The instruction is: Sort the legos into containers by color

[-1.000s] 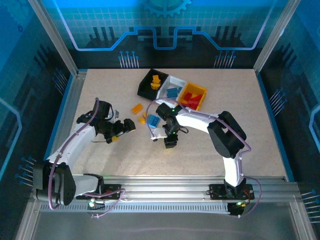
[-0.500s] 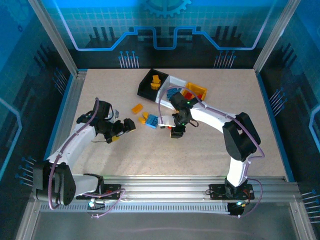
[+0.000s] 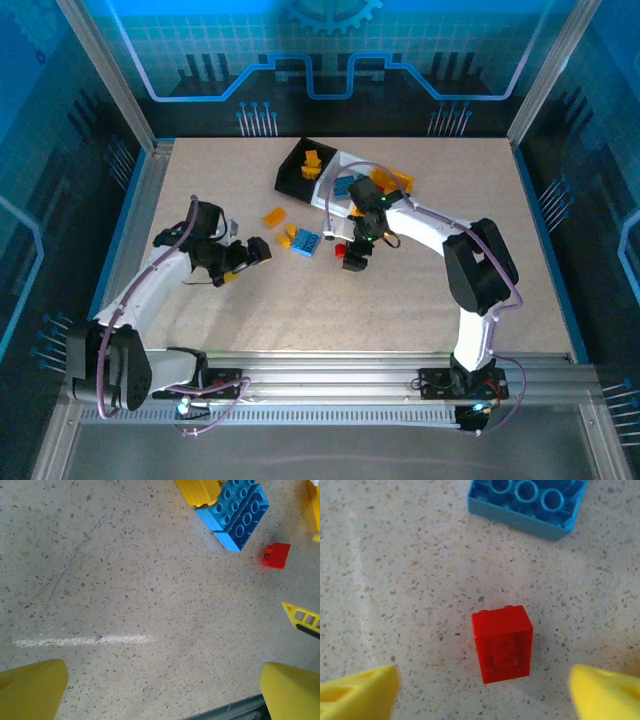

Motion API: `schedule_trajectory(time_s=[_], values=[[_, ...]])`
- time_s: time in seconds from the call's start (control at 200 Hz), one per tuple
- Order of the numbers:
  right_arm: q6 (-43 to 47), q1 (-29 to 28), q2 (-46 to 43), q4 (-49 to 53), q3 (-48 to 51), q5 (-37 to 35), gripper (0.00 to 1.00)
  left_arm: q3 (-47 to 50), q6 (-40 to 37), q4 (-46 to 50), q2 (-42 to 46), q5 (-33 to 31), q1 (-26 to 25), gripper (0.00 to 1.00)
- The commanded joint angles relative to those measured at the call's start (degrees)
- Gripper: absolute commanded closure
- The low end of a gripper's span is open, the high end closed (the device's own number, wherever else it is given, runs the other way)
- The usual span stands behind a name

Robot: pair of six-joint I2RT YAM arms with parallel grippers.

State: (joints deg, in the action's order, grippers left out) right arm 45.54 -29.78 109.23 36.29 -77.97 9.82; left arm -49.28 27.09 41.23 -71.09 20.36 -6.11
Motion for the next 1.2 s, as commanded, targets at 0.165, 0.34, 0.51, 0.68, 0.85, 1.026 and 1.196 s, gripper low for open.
schedule_trajectory(time_s=[0.165, 0.34, 0.51, 0.68, 0.85, 1.026, 1.196], values=[[-4.24, 0.95, 5.21, -0.22, -4.81, 1.68, 0.0, -1.28, 0.64, 0.63, -1.94, -0.85, 0.57, 0.01], [-5.5, 0.93, 8.42, 0.68, -7.47, 2.89, 0.06, -2.19, 0.0, 1.56, -2.3, -1.37, 0.57, 0.01], [-5.71, 1.1, 10.54, 2.67, -8.95, 3.65, 0.29, -2.49, -0.11, 2.01, -2.41, -1.81, 0.6, 0.01], [-4.76, 1.04, 10.49, 3.37, -8.2, 3.45, 0.46, -2.3, 0.12, 1.8, -2.4, -1.73, 0.62, 0.01], [-4.92, 1.15, 9.65, 2.99, -7.26, 3.14, 0.58, -2.18, 0.41, 1.4, -2.45, -1.6, 0.57, 0.01], [-5.9, 1.13, 8.84, 3.22, -7.37, 3.65, 0.73, -1.7, 0.68, 1.16, -2.0, -1.54, 0.57, 0.01], [-8.08, 1.99, 5.56, 2.1, -6.41, 5.4, 0.75, -0.99, 0.96, 0.87, -1.29, -1.58, 0.57, 0.01]])
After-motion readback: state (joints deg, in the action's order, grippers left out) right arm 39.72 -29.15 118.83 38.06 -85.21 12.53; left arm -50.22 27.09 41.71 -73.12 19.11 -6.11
